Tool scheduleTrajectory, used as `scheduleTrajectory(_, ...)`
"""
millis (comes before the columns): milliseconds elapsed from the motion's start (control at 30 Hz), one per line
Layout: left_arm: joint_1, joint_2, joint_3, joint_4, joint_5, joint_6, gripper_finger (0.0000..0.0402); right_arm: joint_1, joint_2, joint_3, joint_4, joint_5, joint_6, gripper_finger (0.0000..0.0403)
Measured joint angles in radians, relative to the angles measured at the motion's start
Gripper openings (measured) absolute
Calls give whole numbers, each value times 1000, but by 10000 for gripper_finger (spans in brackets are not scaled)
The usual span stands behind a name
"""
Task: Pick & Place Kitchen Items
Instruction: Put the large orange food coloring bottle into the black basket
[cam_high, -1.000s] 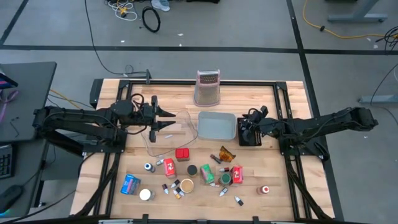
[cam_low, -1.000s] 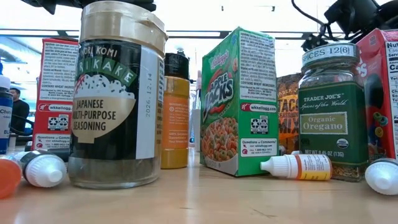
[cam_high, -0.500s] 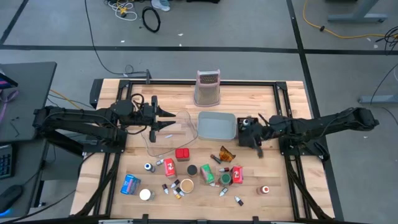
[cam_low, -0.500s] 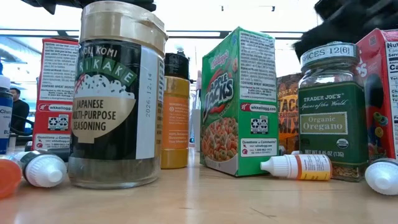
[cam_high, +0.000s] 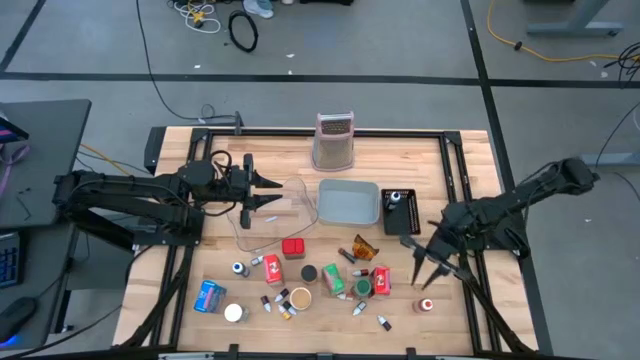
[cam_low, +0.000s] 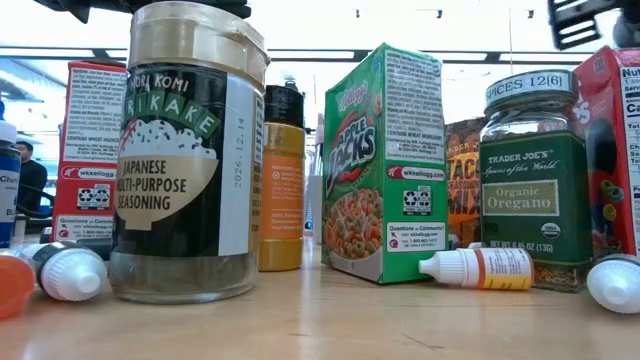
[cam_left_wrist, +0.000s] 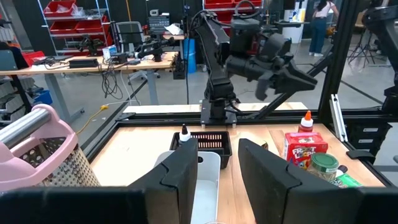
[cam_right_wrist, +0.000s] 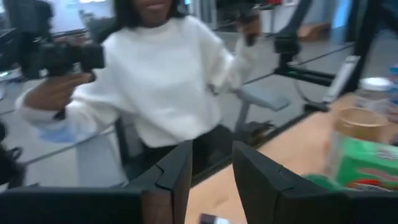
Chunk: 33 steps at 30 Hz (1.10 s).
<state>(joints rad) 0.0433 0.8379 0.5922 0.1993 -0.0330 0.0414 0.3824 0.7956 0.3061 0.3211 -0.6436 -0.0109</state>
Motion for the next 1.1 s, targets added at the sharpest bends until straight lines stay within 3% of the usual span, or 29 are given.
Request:
scheduleTrajectory(200, 0, 0, 0, -5, 0, -12, 126, 123, 46, 0, 2, 90, -21, 121)
scheduleTrajectory(667, 0, 0, 0, -6, 0, -81, 126, 312, 274, -2, 113, 88, -118, 121)
scheduleTrajectory(900, 0, 0, 0, 6, 0, -87, 126, 341, 391, -2, 156, 91, -181, 121)
scheduleTrajectory(1100, 0, 0, 0, 58, 0, -55, 126, 341, 383, -2, 166, 184, -172, 121)
